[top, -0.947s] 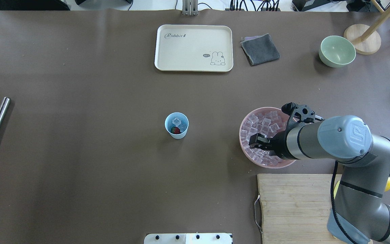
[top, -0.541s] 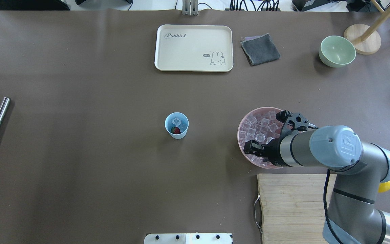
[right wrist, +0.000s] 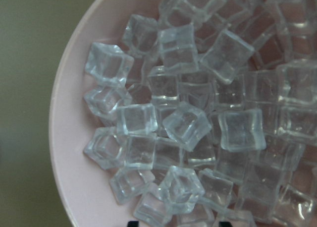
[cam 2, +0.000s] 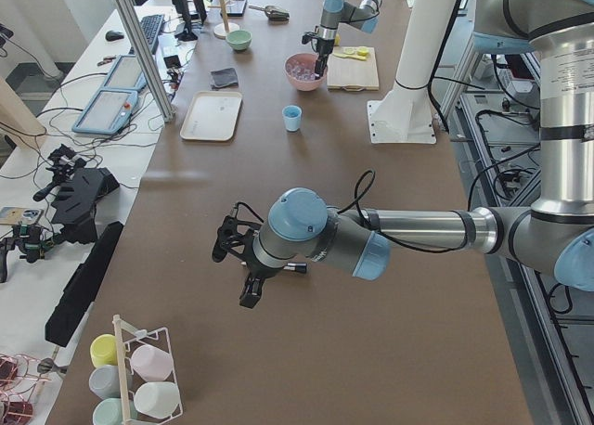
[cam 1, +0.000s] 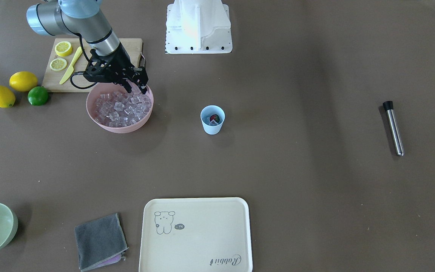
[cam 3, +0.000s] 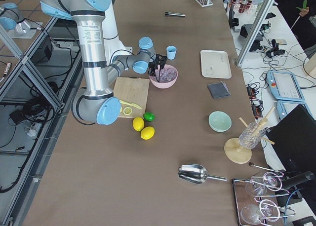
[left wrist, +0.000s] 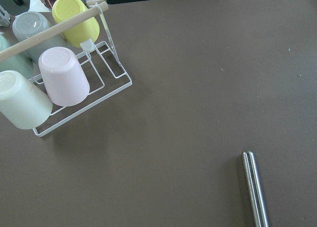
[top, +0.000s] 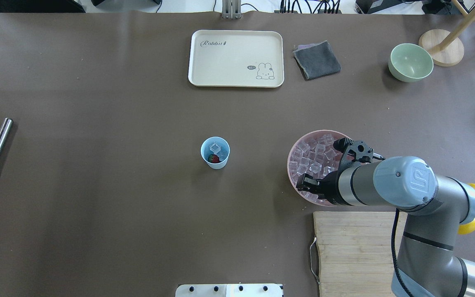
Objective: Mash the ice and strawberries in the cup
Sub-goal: 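Lower the right gripper into the ice and close on a cube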
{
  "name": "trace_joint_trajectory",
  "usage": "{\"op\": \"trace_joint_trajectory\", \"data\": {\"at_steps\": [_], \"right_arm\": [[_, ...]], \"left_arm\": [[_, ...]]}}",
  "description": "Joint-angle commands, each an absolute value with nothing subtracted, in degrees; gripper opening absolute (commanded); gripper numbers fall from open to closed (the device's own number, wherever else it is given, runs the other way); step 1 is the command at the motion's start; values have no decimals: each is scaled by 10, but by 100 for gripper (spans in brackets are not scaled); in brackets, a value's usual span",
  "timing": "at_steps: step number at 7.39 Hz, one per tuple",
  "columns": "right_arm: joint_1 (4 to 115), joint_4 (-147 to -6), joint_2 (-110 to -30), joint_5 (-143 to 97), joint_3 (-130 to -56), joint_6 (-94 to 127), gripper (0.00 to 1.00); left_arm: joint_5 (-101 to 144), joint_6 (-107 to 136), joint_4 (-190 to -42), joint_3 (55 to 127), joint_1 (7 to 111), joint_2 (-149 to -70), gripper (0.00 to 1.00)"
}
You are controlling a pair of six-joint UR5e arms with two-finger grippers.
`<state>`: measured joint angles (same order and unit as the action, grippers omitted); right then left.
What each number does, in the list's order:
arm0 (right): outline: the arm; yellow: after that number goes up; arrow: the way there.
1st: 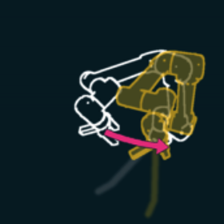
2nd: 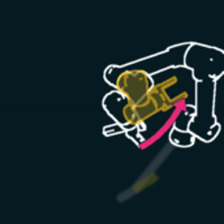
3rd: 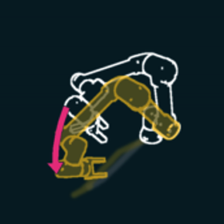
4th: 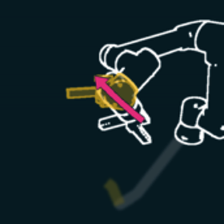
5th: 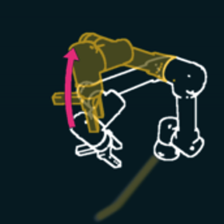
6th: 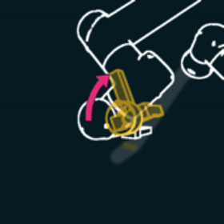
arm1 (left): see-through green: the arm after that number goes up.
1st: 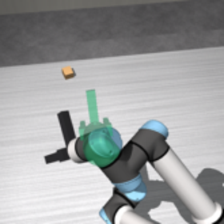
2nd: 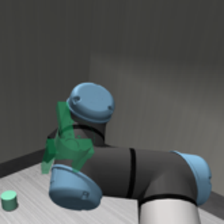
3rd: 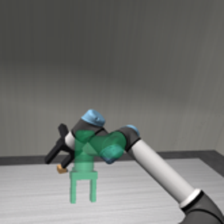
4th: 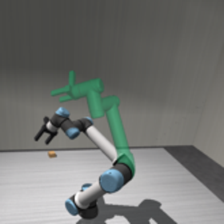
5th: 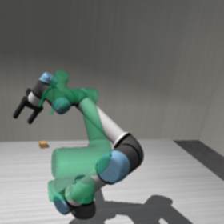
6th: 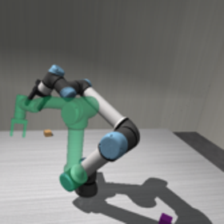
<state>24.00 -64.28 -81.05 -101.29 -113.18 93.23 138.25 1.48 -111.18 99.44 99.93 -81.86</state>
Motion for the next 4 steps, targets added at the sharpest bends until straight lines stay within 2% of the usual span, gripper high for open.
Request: {"op": "trace_joint_trajectory", "data": {"at_steps": [1,2,4], "right_arm": [[244,-645,-812,-1013,-1131,919,47],[249,-647,-811,-1023,-1133,917,33],[264,-648,-812,-1045,-1134,916,28]], "left_arm": [[1383,14,-1112,995,999,-818,98],[1383,15,-1112,995,999,-818,98],[1383,15,-1112,994,999,-821,98]]}}
